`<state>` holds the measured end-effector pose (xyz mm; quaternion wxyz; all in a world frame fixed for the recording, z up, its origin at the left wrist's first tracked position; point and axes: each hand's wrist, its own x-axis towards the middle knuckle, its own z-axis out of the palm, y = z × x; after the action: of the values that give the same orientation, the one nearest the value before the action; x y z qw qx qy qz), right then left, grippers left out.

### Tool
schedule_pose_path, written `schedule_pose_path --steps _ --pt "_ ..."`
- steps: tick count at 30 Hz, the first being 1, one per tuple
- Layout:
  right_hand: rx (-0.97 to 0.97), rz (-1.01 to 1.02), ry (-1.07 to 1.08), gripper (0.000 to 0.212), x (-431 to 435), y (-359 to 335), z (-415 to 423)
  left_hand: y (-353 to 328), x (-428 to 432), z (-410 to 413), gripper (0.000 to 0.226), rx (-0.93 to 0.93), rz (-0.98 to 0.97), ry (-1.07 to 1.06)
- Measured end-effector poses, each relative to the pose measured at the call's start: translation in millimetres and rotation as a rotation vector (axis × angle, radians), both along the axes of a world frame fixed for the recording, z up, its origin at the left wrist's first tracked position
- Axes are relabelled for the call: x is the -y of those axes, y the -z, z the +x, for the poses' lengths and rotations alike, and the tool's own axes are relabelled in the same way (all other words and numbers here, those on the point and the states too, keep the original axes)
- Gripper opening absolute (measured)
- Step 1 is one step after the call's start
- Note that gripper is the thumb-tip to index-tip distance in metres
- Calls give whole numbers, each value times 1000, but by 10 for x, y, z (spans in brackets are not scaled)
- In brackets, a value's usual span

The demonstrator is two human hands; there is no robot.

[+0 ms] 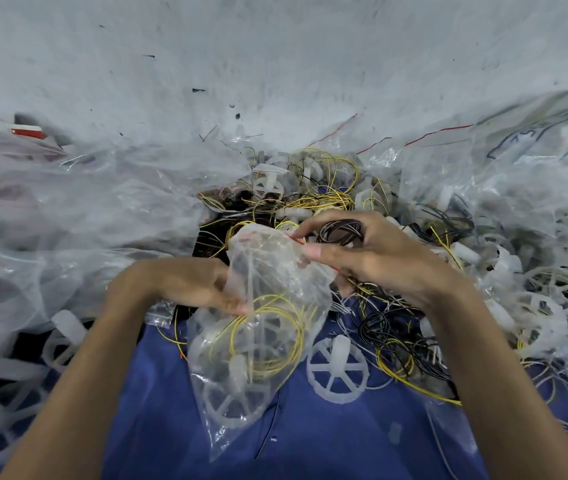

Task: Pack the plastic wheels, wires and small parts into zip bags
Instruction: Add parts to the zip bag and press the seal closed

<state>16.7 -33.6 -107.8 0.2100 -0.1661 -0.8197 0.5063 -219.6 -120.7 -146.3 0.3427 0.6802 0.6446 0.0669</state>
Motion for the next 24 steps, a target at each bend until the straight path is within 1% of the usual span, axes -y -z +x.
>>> schedule_pose_path --steps 2,3,4,6,8,9,10,12,13,14,17,18,20,23,24 --pt "-15 59 12 21 28 25 -53 -75 35 10 24 -15 -3 38" --pt "-35 74 30 17 28 39 -70 -147 87 5 13 -40 25 44" --pt "-50 96 48 12 13 48 -81 -239 148 -8 13 -78 68 45" --pt "-31 198 78 7 -36 61 -64 -417 284 -61 42 -116 184 -32" --pt "26 292 107 9 -97 65 -20 -558 398 -58 54 -118 319 -102" --pt "53 323 123 12 -129 74 0 -609 440 -17 57 -76 316 -86" --pt "78 345 135 16 -154 91 16 -658 482 60 59 8 250 -63" --pt "138 392 180 23 -199 136 30 -692 489 200 50 154 88 -21" --pt "168 419 199 27 -218 161 31 -672 458 233 41 168 66 -5" --pt "191 442 207 28 -236 178 34 -651 422 262 32 148 84 -13" --pt "271 480 164 18 -261 190 46 -548 286 276 15 38 209 -83" --pt "306 481 127 17 -261 191 48 -518 258 274 15 -2 250 -94" --pt "388 454 45 20 -245 180 59 -469 210 289 23 -52 310 -73" --pt "493 384 -23 31 -211 169 62 -443 171 407 30 -41 394 6" --pt "509 353 -38 30 -197 169 67 -435 161 462 31 -51 425 39"
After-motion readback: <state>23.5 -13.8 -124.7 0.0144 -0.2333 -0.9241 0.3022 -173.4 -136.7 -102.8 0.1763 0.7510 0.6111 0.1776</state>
